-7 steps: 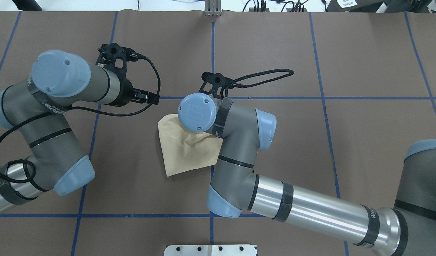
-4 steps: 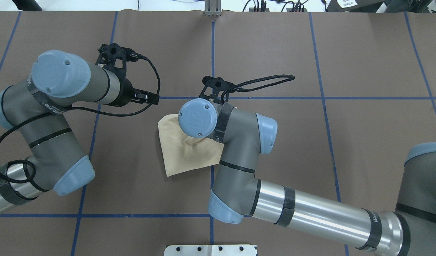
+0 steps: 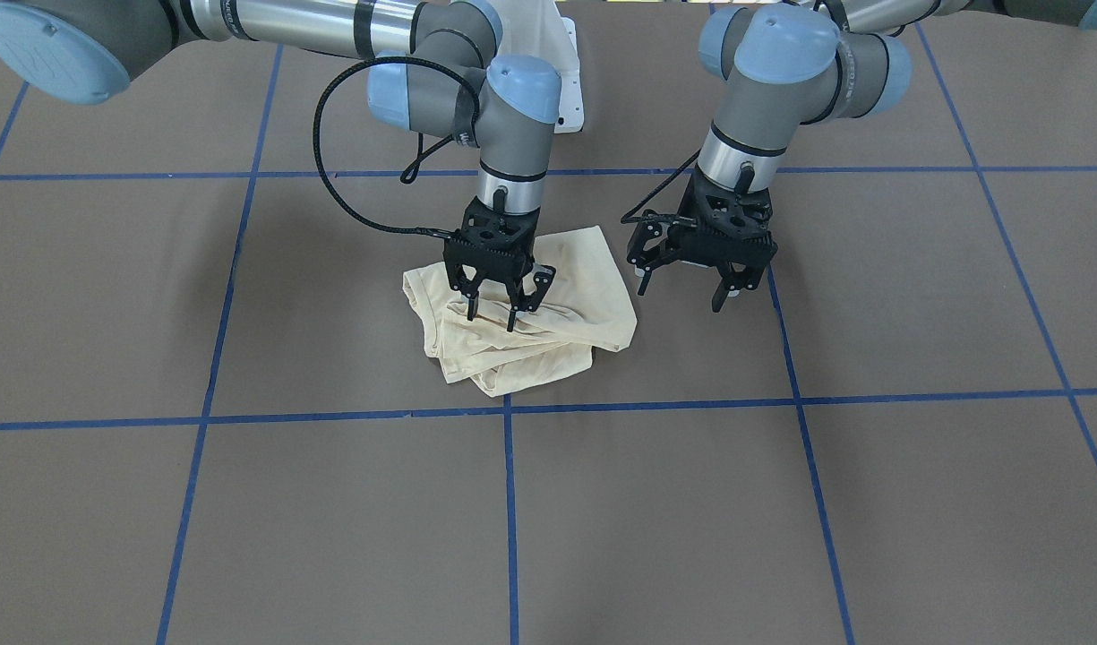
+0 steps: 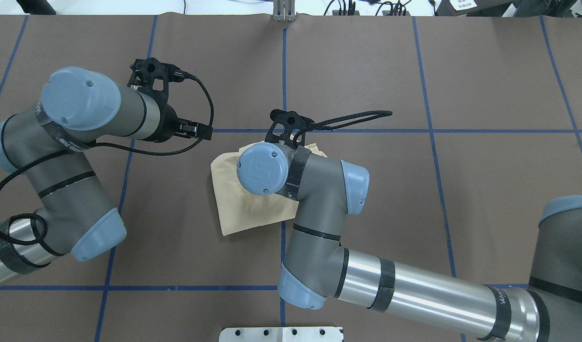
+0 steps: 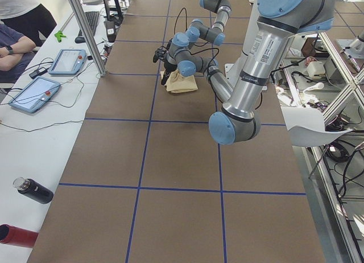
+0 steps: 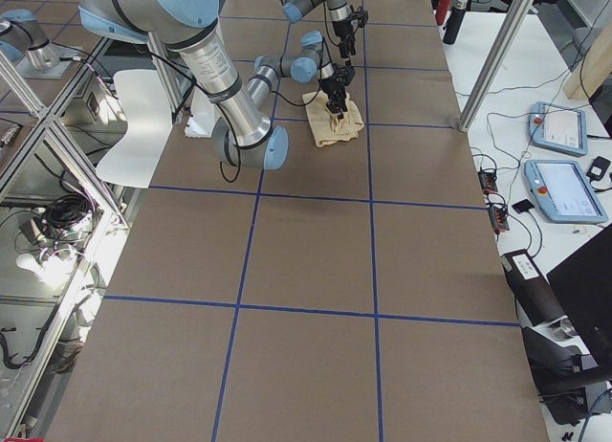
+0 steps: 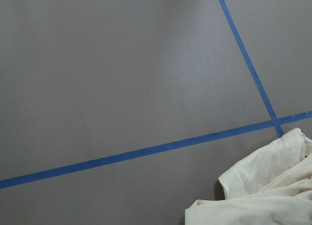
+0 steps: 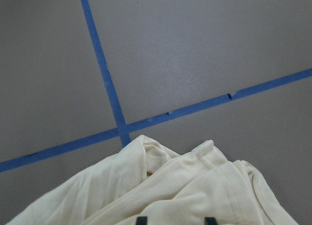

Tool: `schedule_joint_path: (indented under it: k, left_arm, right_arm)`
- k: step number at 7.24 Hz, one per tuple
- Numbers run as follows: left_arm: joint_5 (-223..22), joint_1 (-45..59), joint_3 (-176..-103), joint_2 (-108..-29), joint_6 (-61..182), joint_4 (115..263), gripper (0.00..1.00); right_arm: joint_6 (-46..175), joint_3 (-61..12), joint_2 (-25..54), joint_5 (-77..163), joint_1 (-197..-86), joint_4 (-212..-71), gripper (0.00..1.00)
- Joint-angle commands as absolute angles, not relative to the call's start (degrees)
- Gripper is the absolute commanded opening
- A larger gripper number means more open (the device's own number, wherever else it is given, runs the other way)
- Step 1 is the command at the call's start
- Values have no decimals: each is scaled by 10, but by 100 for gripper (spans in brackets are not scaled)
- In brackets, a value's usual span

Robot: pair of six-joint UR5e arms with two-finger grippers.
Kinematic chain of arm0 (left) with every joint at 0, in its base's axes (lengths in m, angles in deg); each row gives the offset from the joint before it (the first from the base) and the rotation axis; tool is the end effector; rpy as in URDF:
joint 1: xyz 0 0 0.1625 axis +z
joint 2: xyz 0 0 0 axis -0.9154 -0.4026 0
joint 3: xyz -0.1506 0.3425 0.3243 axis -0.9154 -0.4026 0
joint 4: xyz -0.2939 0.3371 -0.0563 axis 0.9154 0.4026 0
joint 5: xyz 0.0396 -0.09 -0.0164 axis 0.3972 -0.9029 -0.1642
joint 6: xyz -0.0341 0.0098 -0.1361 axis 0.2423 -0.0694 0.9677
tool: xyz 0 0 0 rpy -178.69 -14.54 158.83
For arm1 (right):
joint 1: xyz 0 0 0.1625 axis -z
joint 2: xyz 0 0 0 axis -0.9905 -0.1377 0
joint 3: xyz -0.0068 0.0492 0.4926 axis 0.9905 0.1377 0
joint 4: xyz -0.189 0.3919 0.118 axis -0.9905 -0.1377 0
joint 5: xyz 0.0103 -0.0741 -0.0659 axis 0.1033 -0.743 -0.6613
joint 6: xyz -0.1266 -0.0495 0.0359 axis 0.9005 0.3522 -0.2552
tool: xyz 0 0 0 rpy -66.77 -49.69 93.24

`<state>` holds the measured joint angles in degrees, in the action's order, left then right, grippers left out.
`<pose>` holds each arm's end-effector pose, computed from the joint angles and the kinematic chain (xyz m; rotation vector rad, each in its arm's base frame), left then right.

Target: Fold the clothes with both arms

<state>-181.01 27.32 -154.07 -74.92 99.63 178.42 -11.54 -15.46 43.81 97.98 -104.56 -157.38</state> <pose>0.4856 -0.5255 0.3147 0.4469 0.9026 0.0594 -0.7281 -0.4767 0.2277 0.3207 -0.6662 0.4916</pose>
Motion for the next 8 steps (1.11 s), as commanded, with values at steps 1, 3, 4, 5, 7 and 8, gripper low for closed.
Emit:
schedule_joint_path:
  k: [1,3,4,5,7,8]
  left_arm:
    - [-1810,273,-1541,-749,996,1784,100]
    - [-1810,273,-1541,-750,996,1784,100]
    - [-1810,273,-1541,-750,996,1784,100]
    - [-1810,273,-1540,-750,996,1784,100]
    - [-1810,273,-1541,-750,996,1784,100]
    - [-1810,273,-1541,-750,996,1784,100]
  right_arm:
    - [-116,-156,439,979,-1046,-1573,0]
    - [-85,-149,440,972,-1062,-1566,0]
    - [-74,-145,440,972,-1081,-1566,0]
    - [-66,-131,443,971,-1098,-1537,0]
    - [-53,-38,463,971,-1123,-1428,0]
    - [-45,-30,464,971,-1125,-1425,0]
